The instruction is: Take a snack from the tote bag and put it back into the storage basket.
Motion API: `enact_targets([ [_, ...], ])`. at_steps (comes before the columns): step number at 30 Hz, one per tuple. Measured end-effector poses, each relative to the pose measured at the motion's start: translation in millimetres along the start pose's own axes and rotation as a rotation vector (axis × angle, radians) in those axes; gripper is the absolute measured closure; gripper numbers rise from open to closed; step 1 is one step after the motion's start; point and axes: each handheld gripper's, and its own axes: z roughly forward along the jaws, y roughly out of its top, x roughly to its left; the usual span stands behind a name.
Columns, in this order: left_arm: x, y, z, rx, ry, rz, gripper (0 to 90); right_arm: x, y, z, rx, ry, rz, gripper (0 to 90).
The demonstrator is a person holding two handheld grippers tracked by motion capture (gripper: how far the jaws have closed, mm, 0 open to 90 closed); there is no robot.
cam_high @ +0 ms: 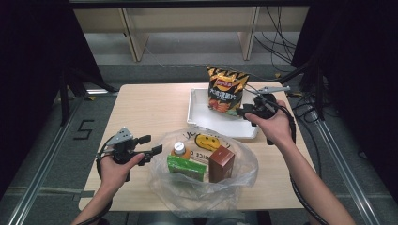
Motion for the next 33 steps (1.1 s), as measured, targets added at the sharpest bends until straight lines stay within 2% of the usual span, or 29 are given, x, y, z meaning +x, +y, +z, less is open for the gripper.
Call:
enact_targets([
  [1, -0.9, -0.1, 0.2, -0.002, 0.006, -0.009, 27.8, 2.4, -0.8, -1.0, 0.001, 0.002, 0.011, 60.2],
  [2, -0.9, -0.1, 0.4, -0.003, 0.001, -0.008, 27.8, 1.1, -1.0, -1.9, 0.000, -0.008, -0.030, 60.0],
  [3, -1.0, 0.0, 0.0, 0.000, 0.003, -0.003, 27.8, 3.9, -1.9, -3.7, 0.011, 0.001, -0.009, 59.8],
  [5, -0.9, 0.4, -0.6, 0.004, 0.004, 0.009, 27.8, 5.5, -3.4, -4.0, 0.005, 0.015, -0.005, 59.5],
  [6, -1.6, 0.1, -0.5, 0.003, 0.007, -0.006, 27.7, 5.9, -3.8, -5.4, 0.010, 0.010, -0.014, 59.3],
  [8, -1.6, 0.1, -0.5, 0.003, 0.008, -0.006, 27.8, 7.0, -4.5, -7.1, 0.012, 0.013, -0.016, 59.0],
  [9, -1.6, 0.1, -0.4, 0.003, 0.008, -0.006, 27.8, 6.1, -4.5, -8.4, 0.011, 0.016, -0.040, 58.9],
  [10, -1.6, 0.0, -0.4, 0.003, 0.007, -0.006, 27.8, 8.8, -5.7, -8.4, -0.006, 0.010, -0.019, 58.9],
  [13, -1.5, 0.1, -0.3, 0.003, 0.008, -0.006, 27.8, 11.4, -5.6, -13.4, 0.013, 0.024, -0.040, 58.8],
  [15, -1.3, 0.4, -0.6, 0.004, 0.007, 0.004, 27.8, 14.7, -6.1, -14.5, 0.006, 0.038, -0.053, 58.8],
  [17, -1.2, 0.6, -0.5, 0.006, 0.002, 0.012, 27.8, 21.1, -6.3, -16.9, 0.004, 0.045, -0.044, 59.0],
  [18, -1.7, 0.5, -0.6, 0.008, 0.005, 0.009, 27.8, 22.0, -6.0, -18.5, 0.009, 0.047, -0.064, 59.9],
  [20, -1.8, 0.5, -0.4, 0.006, 0.000, 0.009, 27.8, 27.5, -5.4, -20.8, 0.011, 0.061, -0.062, 60.7],
  [21, -1.9, 0.5, -0.3, 0.004, 0.000, 0.009, 27.8, 27.7, -4.9, -21.5, -0.001, 0.049, -0.106, 60.9],
  [22, -1.8, 0.6, -0.3, 0.005, 0.000, 0.009, 27.8, 31.6, -4.4, -23.2, 0.019, 0.069, -0.084, 61.3],
  [24, -1.9, 0.8, -0.3, 0.004, 0.000, 0.007, 27.8, 34.7, -2.5, -25.3, 0.025, 0.077, -0.105, 62.6],
  [26, -2.0, 0.9, 0.0, 0.003, 0.000, 0.006, 27.8, 39.2, -0.4, -27.0, 0.013, 0.076, -0.092, 63.0],
  [27, -2.5, 0.6, 0.5, 0.002, 0.000, -0.004, 27.8, 41.3, 0.6, -27.9, 0.019, 0.080, -0.088, 63.8],
  [28, -2.7, 0.5, 1.1, 0.000, 0.000, -0.008, 27.8, 40.4, 2.4, -29.3, 0.031, 0.087, -0.117, 64.1],
  [30, -2.4, 0.9, 1.0, 0.003, -0.002, 0.007, 27.7, 44.6, 4.6, -30.8, 0.045, 0.101, -0.110, 64.4],
  [33, -2.0, 0.4, 1.5, 0.001, -0.005, 0.002, 27.8, 50.0, 6.9, -31.3, 0.067, 0.119, -0.110, 65.0],
])
